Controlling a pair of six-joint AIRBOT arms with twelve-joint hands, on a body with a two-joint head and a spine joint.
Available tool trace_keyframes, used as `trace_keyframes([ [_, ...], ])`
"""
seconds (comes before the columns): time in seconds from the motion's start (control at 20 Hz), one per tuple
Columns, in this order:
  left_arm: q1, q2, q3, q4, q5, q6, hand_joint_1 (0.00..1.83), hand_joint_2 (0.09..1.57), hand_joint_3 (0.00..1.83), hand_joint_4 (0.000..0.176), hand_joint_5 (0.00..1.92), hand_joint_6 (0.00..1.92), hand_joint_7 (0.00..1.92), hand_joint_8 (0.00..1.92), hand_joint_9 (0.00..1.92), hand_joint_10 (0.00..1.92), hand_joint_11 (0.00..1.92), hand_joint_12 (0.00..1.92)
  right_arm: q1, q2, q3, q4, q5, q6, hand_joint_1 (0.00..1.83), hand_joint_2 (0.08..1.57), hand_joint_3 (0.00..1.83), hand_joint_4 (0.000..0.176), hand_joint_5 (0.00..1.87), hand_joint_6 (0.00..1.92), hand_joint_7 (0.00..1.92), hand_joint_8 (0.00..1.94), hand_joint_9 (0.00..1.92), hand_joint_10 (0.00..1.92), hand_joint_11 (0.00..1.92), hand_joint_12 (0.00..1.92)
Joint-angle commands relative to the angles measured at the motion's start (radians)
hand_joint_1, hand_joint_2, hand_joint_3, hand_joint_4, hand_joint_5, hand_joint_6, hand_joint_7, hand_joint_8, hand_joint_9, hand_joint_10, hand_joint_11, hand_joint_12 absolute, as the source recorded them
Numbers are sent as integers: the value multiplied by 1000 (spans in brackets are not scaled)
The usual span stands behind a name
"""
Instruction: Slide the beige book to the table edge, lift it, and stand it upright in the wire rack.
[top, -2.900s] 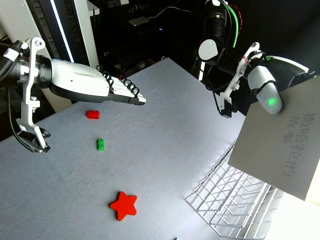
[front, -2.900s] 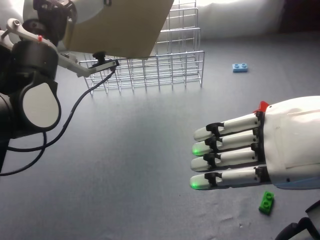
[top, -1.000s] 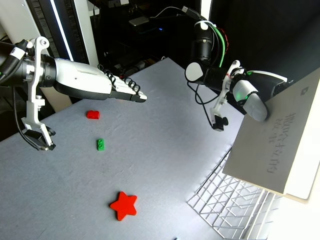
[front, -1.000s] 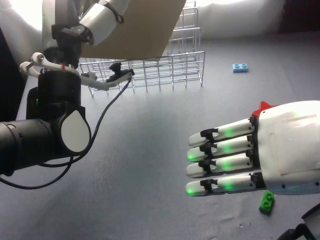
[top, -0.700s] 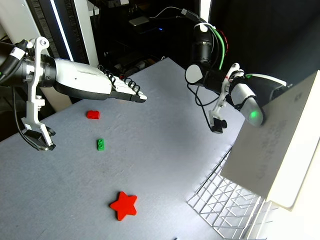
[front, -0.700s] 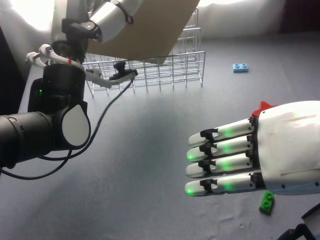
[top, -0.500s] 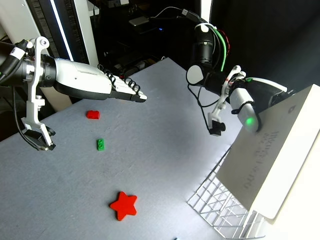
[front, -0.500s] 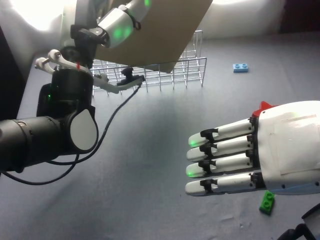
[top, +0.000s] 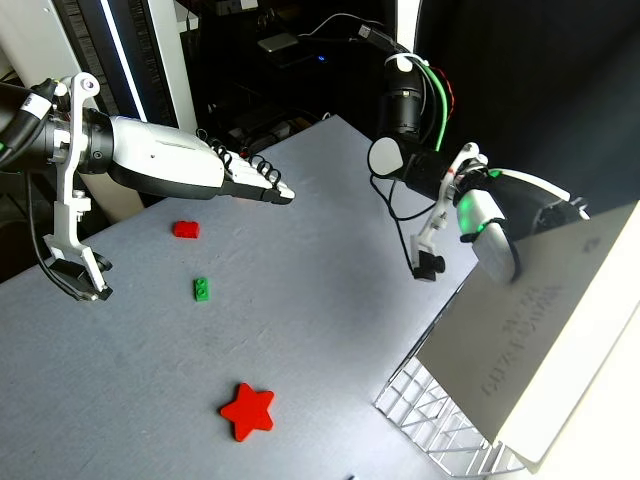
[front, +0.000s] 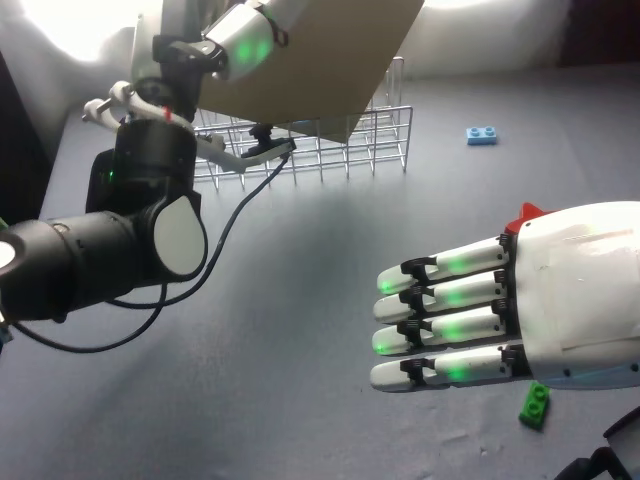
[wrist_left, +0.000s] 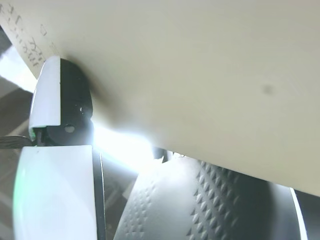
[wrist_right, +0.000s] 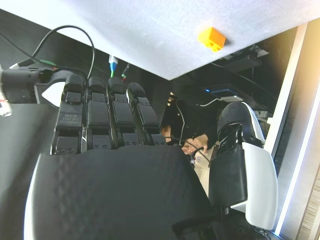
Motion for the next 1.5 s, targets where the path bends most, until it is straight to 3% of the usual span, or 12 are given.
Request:
trace_keyframes([
  [0.0, 15, -15, 5, 10, -38, 13, 1343, 1215, 1, 0, 749, 1226, 788, 1384, 697, 1479, 534, 1452, 8, 3, -3, 47, 6, 2, 0, 1074, 0, 0, 0, 0, 0, 0, 0, 0, 0, 0],
  [0.25, 21, -16, 1, -106, -58, 13, 1341, 1222, 0, 0, 755, 1213, 777, 1388, 674, 1520, 510, 1442, 8, -2, -3, 47, 5, 1, 0, 1079, 0, 0, 0, 0, 0, 0, 0, 0, 0, 0],
  [0.85, -12, 51, -29, -124, -34, 13, 1327, 1256, 1, 0, 701, 1265, 709, 1519, 619, 1595, 469, 1542, 7, -3, -4, 47, 5, 4, 0, 1089, 4, 0, 10, 3, 0, 0, 0, 0, 0, 0],
  [1.0, -11, 72, -56, -132, -32, 13, 1332, 1242, 0, 0, 719, 1232, 732, 1478, 647, 1566, 490, 1520, 7, -3, -4, 47, 5, 5, 0, 1087, 2, 0, 27, 9, 7, 3, 0, 0, 9, 4],
  [1.05, -11, 78, -64, -132, -29, 13, 1169, 1273, 3, 0, 640, 1388, 725, 1489, 491, 1266, 328, 1451, 7, -3, -4, 47, 5, 5, 0, 1078, 0, 0, 1, 0, 0, 0, 0, 0, 0, 0],
  [1.1, -12, 85, -73, -132, -29, 13, 1169, 1273, 3, 0, 640, 1388, 725, 1489, 491, 1266, 328, 1451, 6, -3, -4, 47, 5, 5, 0, 1078, 0, 0, 1, 0, 0, 0, 0, 0, 0, 0],
  [1.15, -13, 92, -82, -132, -29, 13, 1162, 1092, 0, 0, 446, 443, 544, 526, 450, 738, 133, 1278, 6, -3, -4, 47, 5, 5, 0, 1081, 0, 0, 0, 0, 0, 0, 0, 0, 0, 0],
  [1.2, -14, 101, -92, -132, -29, 13, 1134, 1047, 0, 0, 417, 212, 557, 255, 470, 498, 77, 1188, 6, -3, -4, 47, 5, 6, 0, 1085, 1, 0, 0, 0, 0, 0, 0, 0, 0, 0],
  [1.25, -15, 111, -105, -132, -29, 13, 1130, 1017, 0, 0, 431, 94, 582, 107, 503, 327, 59, 1139, 6, -3, -4, 47, 5, 6, 0, 1086, 1, 0, 0, 0, 0, 0, 0, 0, 0, 0],
  [1.45, -16, 154, -159, -123, -29, 13, 1135, 986, 0, 0, 500, 12, 632, 8, 596, 119, 74, 1105, 5, -3, -4, 47, 5, 6, 0, 1088, 2, 0, 0, 0, 0, 0, 0, 0, 0, 0],
])
